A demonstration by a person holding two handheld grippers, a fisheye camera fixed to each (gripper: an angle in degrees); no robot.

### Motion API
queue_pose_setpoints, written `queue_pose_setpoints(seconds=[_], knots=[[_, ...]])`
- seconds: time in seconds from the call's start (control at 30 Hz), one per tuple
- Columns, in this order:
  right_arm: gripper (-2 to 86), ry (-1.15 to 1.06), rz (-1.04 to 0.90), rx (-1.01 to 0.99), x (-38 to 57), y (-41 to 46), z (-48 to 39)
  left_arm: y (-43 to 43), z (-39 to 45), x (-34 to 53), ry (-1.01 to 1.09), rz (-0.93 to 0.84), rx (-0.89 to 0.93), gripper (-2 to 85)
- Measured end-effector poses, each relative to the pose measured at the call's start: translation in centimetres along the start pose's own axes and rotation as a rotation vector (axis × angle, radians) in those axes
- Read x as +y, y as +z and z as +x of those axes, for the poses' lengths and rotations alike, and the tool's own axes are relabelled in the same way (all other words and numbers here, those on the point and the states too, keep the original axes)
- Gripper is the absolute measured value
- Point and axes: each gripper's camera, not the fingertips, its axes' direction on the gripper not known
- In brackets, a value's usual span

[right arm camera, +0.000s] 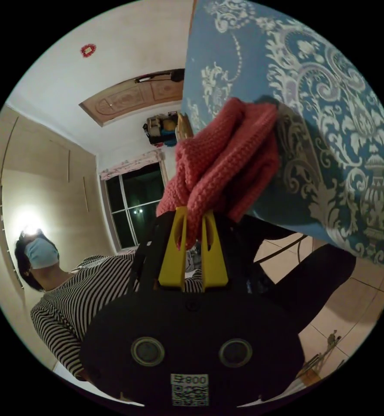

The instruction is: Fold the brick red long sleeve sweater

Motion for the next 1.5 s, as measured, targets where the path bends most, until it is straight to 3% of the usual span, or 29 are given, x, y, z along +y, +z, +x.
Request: queue_pose_setpoints(seconds=[0.3,0.5,0.87,1.0,1.07,1.17,1.23,1.3,1.4,1.5], knots=[[5.1,-0.042,0.095,0.001,0.5,-14.3,-17.5,15.1,11.6,-10.0,0.017,-0.109,0.037,19.9],[4.7,-0.170,0.236,0.007,-1.7,-26.0,-28.8,28.1,19.8,-20.6,0.160,-0.205,0.050,19.9],[5.0,-0.515,0.359,0.194,-11.0,-56.3,-50.2,62.4,34.6,-42.4,0.541,-0.227,0.110,20.4],[5.3,-0.480,0.390,0.285,-14.4,-66.3,-53.3,72.8,33.9,-48.3,0.530,-0.226,0.091,20.6],[5.4,-0.414,0.399,0.330,-15.8,-69.9,-52.6,79.2,30.8,-51.7,0.421,-0.214,0.043,20.8],[5.6,-0.202,0.403,0.399,-18.0,-74.8,-48.7,86.3,24.8,-55.3,0.212,-0.226,-0.131,20.5],[5.7,0.067,0.368,0.460,-19.4,-77.5,-44.2,89.6,21.4,-56.6,0.048,-0.240,-0.298,20.1],[5.8,0.185,0.313,0.517,-19.8,-78.7,-42.7,92.8,20.3,-57.4,0.080,-0.301,-0.357,19.8],[5.5,0.102,0.336,0.500,-19.4,-80.8,-45.3,96.9,20.7,-58.5,0.108,-0.279,-0.334,19.8],[4.0,0.032,0.377,0.646,-18.6,-82.6,-50.3,100.7,21.6,-59.6,0.130,-0.281,-0.376,19.4]])
